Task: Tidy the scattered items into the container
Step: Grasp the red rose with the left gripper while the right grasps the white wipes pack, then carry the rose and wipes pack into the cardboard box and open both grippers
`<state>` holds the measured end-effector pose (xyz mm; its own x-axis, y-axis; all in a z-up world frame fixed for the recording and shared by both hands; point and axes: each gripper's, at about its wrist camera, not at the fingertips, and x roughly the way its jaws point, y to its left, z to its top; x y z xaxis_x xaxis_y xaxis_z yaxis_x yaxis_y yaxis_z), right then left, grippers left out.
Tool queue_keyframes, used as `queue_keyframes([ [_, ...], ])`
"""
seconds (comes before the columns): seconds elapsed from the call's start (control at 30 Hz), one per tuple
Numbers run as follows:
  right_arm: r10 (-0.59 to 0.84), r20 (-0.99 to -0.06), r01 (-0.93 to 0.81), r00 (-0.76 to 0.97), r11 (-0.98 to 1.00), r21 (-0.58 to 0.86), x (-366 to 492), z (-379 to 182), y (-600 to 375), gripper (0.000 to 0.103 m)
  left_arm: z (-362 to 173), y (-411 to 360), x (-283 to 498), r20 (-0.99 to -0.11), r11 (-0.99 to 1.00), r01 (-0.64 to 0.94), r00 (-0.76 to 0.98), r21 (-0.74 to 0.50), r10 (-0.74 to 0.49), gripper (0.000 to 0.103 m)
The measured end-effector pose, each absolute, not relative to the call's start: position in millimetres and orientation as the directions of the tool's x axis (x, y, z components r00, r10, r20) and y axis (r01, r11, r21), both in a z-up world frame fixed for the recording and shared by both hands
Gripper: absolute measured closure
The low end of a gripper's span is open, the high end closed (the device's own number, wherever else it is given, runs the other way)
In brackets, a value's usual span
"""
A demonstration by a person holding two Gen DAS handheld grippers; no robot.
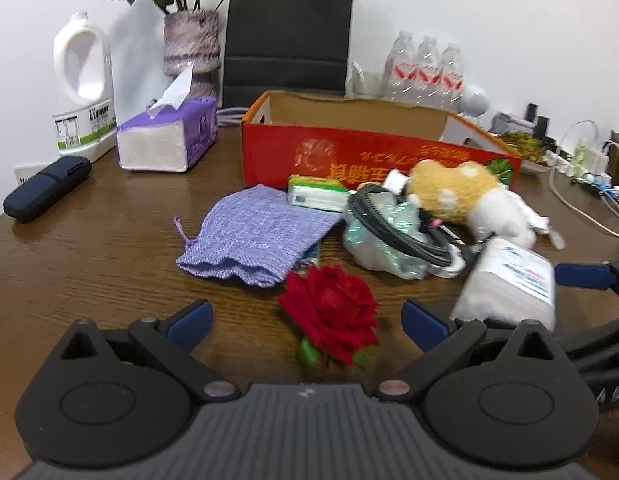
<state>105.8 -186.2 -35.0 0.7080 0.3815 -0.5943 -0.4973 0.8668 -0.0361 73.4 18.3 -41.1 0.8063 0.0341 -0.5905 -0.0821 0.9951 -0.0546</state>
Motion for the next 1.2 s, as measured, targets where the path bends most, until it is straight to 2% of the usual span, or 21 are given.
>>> queue_keyframes([
  [0.07,0.386,-0.613,-0.509,0.689,0.860,-0.032,115,-39,-182,0.000,-45,19,81,-0.605,0.995,-0.083,0.796,-0.060,0.030,0.011],
  [0.13,0.400,-0.600,-0.519,0.693,0.855,-0.029,118,-37,-180,0.000,-46,18,84,-0.603,0.995,-0.076,0.798,-0.060,0.024,0.026],
  [0.17,0.408,-0.587,-0.524,0.699,0.851,-0.032,118,-36,-179,0.003,-46,18,83,-0.595,0.996,-0.070,0.803,-0.057,0.023,0.032],
  [0.2,0.417,-0.575,-0.530,0.703,0.847,-0.034,117,-35,-179,0.007,-46,17,83,-0.590,0.996,-0.060,0.807,-0.065,0.010,0.046],
  [0.23,0.426,-0.568,-0.536,0.704,0.843,-0.031,116,-34,-179,0.015,-45,17,83,-0.587,0.996,-0.049,0.809,-0.073,-0.003,0.056],
  [0.3,0.432,-0.561,-0.541,0.706,0.840,-0.035,113,-33,-180,0.017,-45,16,81,-0.581,0.996,-0.042,0.814,-0.077,-0.010,0.060],
  [0.43,0.462,-0.542,-0.548,0.702,0.837,0.003,105,-28,-189,0.021,-41,16,69,-0.549,0.996,-0.037,0.835,-0.079,-0.013,0.063],
  [0.7,0.491,-0.502,-0.531,0.712,0.844,0.072,84,-20,-212,0.021,-29,15,38,-0.497,0.993,0.016,0.864,-0.121,-0.075,0.064],
  [0.87,0.483,-0.434,-0.509,0.760,0.859,0.066,85,1,-221,0.021,-2,13,40,-0.430,0.988,0.067,0.895,-0.139,-0.121,0.063],
  [1.03,0.449,-0.365,-0.475,0.815,0.880,0.021,119,34,-221,0.021,37,9,83,-0.368,0.981,0.153,0.911,-0.122,-0.188,0.062],
  [1.2,0.410,-0.353,-0.436,0.841,0.900,0.006,183,58,-214,0.021,61,13,158,-0.393,0.978,0.138,0.900,-0.159,-0.190,0.062],
])
